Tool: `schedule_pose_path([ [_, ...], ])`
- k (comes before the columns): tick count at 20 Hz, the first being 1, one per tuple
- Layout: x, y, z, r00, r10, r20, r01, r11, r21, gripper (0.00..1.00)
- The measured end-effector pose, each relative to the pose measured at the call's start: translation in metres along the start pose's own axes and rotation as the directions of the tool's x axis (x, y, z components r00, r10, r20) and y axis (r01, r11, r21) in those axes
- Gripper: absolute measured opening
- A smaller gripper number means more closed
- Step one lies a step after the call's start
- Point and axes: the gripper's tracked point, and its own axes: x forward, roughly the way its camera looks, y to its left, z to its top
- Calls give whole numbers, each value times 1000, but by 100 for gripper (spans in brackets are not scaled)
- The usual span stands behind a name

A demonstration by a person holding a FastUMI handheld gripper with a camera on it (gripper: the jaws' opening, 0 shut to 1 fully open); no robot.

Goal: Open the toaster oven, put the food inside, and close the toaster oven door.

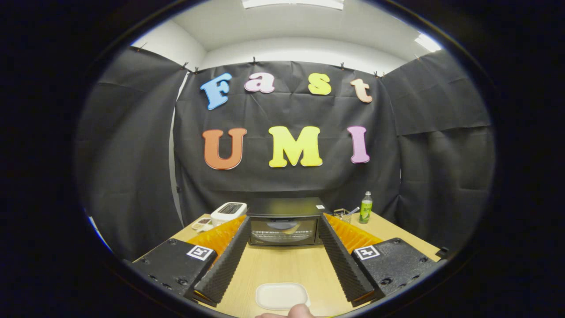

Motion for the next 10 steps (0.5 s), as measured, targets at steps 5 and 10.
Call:
schedule_pose_path([
  [5,-2,-7,6,1000,-19,9,19,1000,1,100],
  [10,-5,-17,5,999,-48,8,48,999,11,100],
])
